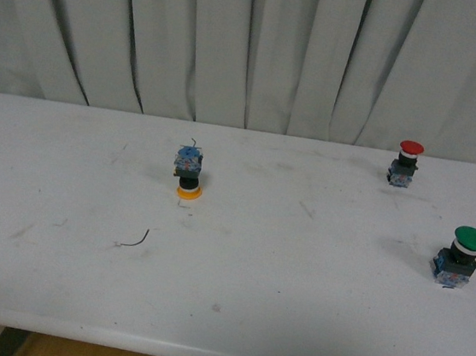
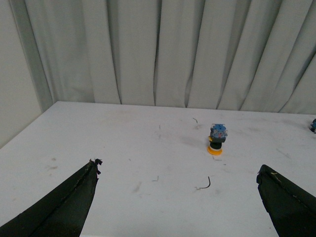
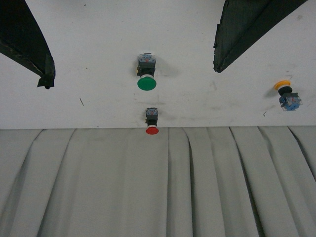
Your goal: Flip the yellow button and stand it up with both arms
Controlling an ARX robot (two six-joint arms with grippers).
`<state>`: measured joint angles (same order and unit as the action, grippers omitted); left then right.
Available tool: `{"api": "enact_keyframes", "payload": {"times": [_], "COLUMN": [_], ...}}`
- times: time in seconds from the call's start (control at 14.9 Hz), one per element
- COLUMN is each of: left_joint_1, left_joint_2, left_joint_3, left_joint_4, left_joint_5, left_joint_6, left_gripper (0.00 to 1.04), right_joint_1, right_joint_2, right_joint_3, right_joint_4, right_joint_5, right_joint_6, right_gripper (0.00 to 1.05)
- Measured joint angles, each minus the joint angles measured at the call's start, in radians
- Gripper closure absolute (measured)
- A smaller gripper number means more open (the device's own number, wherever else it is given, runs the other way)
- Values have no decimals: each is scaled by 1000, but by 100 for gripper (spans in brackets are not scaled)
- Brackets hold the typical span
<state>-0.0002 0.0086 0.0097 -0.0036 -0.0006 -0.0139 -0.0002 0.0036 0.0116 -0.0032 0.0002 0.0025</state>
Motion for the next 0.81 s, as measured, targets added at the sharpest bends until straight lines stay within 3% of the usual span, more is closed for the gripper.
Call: {"api": "enact_keyframes", "payload": {"times": [0.81], "left_joint_1": [0], "left_joint_2": [0], "left_joint_3": [0], "left_joint_4": [0], "left_joint_5": [0], "left_joint_6": [0], "left_gripper": [7], "right_joint_1": [0], "right_joint_2": [0], "right_joint_3": [0], "right_joint_4": [0], "right_joint_5": [0], "right_joint_6": [0], "right_gripper": [6]}}
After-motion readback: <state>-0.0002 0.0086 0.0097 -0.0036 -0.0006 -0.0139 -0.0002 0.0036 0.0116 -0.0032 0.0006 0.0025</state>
